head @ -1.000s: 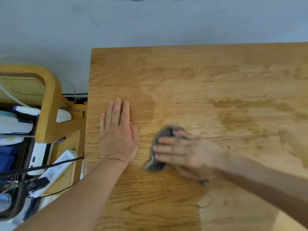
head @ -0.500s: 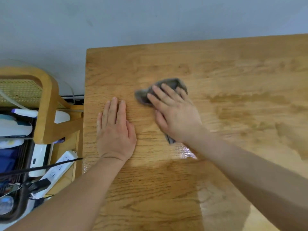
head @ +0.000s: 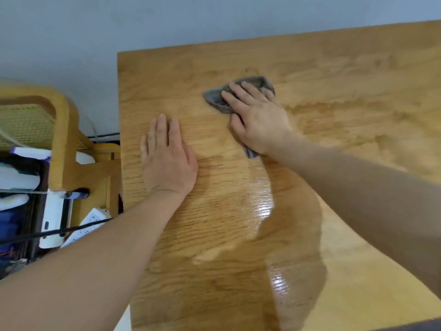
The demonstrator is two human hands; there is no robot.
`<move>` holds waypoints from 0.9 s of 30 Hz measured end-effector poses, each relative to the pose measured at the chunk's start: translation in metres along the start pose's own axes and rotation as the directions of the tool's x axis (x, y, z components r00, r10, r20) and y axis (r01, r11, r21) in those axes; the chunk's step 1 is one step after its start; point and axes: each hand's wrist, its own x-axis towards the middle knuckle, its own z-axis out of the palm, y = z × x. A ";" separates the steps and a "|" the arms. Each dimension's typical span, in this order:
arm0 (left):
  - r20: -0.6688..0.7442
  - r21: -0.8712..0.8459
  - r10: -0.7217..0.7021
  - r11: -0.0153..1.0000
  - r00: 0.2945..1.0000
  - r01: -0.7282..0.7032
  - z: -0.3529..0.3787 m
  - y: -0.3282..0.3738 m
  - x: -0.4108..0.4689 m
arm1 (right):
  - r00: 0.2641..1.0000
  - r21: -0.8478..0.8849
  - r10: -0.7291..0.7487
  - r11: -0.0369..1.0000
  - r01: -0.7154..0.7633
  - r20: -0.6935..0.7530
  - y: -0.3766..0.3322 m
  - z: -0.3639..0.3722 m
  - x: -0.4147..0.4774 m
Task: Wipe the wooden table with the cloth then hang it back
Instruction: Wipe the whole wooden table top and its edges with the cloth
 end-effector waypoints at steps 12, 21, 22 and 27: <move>0.083 0.091 0.065 0.993 0.994 -0.073 0.000 0.005 -0.015 | 0.978 -0.001 -0.189 0.982 0.189 0.089 -0.025 -0.003 -0.239; 0.154 0.022 0.105 0.994 0.982 -0.110 0.014 0.068 -0.107 | 0.975 0.049 0.223 0.974 -0.223 0.014 -0.015 -0.003 -0.163; 0.151 0.026 0.081 0.996 0.985 -0.085 0.014 0.068 -0.105 | 0.990 0.048 0.138 0.989 -0.138 0.016 -0.014 -0.005 -0.187; 0.140 0.049 0.125 0.990 0.982 -0.132 0.017 0.102 -0.070 | 0.962 0.064 -0.259 0.965 0.255 0.087 0.026 -0.017 -0.261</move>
